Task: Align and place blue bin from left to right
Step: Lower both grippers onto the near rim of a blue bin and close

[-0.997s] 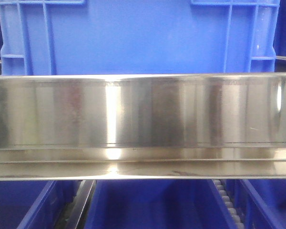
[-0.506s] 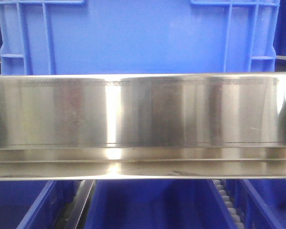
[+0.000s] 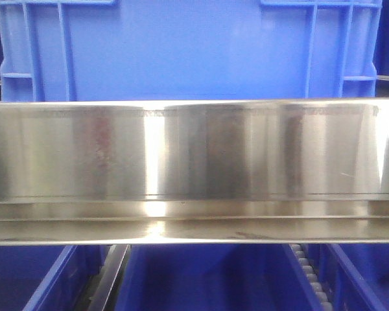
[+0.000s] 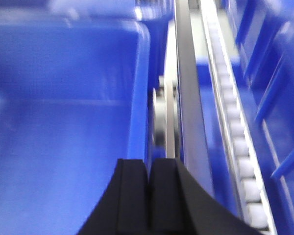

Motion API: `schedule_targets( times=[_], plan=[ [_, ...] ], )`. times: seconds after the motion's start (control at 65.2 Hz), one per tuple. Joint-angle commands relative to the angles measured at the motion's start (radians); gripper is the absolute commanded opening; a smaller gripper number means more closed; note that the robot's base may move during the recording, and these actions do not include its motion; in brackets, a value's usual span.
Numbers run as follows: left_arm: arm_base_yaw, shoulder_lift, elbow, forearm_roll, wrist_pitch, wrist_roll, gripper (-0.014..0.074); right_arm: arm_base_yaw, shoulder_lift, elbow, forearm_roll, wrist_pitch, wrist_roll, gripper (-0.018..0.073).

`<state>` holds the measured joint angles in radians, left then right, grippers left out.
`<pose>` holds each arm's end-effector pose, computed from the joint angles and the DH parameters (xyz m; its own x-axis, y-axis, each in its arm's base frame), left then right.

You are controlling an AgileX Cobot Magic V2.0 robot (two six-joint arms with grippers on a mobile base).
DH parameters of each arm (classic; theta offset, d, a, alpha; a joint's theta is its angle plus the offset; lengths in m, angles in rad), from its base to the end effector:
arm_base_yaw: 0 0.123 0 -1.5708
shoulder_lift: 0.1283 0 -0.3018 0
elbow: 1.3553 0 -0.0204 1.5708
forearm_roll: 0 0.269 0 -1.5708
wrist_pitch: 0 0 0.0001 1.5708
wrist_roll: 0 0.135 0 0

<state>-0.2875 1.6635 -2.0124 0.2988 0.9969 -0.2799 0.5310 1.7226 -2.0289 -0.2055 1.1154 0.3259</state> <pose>0.4060 -0.0852 0.4822 -0.4979 0.0321 -0.8666 0.0148 0.9995 0.0285 0.3784 0.1935 0.4481 -0.6368 -0.1091 -0.7633 -0.2369 0.9697 0.0590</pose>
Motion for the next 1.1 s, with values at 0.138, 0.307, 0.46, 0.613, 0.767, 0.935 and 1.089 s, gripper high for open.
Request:
schedule_targets(
  times=[0.138, 0.307, 0.46, 0.613, 0.767, 0.935, 1.089],
  plan=[
    [-0.009, 0.018, -0.032, -0.001, 0.017, -0.012, -0.0111, 0.0, 0.055, -0.054, -0.018, 0.027, 0.006, -0.0058],
    [-0.009, 0.018, -0.032, -0.001, 0.017, -0.012, -0.0111, 0.0, 0.08, -0.054, -0.018, 0.006, 0.006, -0.0053],
    [-0.009, 0.019, -0.032, -0.004, 0.035, -0.012, -0.0111, 0.0, 0.087, -0.054, -0.013, 0.024, -0.006, 0.0074],
    [-0.009, 0.019, -0.032, -0.01, 0.037, -0.014, -0.0111, 0.0, 0.087, -0.054, 0.014, 0.029, -0.009, 0.0325],
    [-0.009, 0.022, -0.032, -0.029, 0.037, -0.016, -0.0111, 0.0, 0.107, -0.054, 0.046, 0.029, -0.009, 0.0309],
    [-0.009, 0.038, -0.032, -0.063, 0.072, -0.016, -0.0111, 0.0, 0.133, -0.054, 0.046, 0.027, -0.009, 0.0307],
    [-0.009, 0.047, -0.032, -0.062, 0.085, -0.016, -0.0111, 0.0, 0.157, -0.054, 0.046, 0.022, -0.009, 0.0307]
  ],
)
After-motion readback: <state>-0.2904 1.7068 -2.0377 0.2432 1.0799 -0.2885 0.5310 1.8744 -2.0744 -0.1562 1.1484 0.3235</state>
